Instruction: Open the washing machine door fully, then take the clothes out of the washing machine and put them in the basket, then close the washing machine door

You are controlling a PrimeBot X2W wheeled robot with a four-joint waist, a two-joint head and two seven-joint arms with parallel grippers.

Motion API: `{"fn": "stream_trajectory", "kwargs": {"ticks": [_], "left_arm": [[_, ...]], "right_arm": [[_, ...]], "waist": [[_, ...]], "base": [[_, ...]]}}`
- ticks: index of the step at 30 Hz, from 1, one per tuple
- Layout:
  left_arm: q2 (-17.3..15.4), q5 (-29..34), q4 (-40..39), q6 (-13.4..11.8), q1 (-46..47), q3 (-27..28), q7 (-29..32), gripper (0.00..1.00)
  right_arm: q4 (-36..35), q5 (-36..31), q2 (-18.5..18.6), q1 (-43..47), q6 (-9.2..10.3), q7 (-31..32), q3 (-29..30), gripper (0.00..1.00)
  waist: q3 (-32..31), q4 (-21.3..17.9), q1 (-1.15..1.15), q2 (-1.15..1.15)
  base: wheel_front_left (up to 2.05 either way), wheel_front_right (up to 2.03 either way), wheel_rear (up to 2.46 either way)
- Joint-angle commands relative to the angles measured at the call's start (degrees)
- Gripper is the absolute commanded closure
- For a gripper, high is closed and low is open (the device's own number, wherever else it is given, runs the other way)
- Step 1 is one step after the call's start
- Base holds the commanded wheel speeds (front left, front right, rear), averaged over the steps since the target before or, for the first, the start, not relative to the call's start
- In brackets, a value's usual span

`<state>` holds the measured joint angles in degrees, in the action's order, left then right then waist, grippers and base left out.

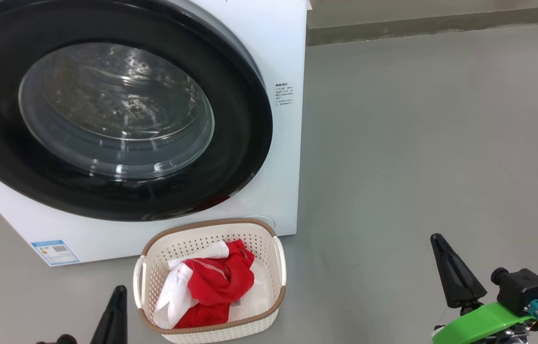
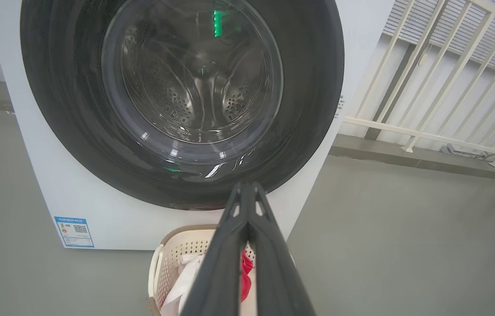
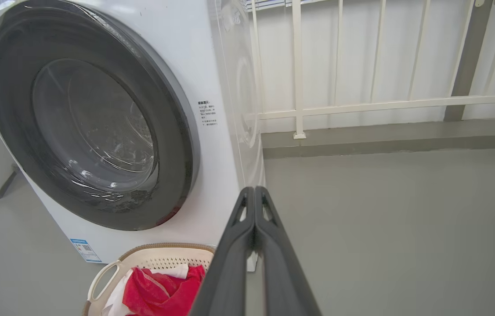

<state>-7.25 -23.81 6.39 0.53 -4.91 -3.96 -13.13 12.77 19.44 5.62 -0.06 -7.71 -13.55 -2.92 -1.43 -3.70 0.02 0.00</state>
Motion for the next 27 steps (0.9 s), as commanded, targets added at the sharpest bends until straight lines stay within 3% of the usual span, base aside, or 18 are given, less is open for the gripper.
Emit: {"fn": "stream_trajectory", "kwargs": {"ticks": [1, 27], "left_arm": [[-0.35, -1.84, -1.0, 0.47, 1.34, 0.84, 0.45, 1.0], [0.67, -16.11, 0.92, 1.86, 3.5, 2.89, 4.54, 1.0]], "right_arm": [[-1.42, 2.0, 0.52, -1.77, 0.0, 0.29, 0.4, 1.0], [-0.8, 17.4, 0.03, -2.76, 0.05, 4.3, 2.05, 1.0]], "waist": [[0.03, 0.06, 0.07, 0.0], [0.47, 0.84, -0.02, 0.0]], "base": [[0.0, 0.0, 0.0], [0.0, 0.0, 0.0]]}}
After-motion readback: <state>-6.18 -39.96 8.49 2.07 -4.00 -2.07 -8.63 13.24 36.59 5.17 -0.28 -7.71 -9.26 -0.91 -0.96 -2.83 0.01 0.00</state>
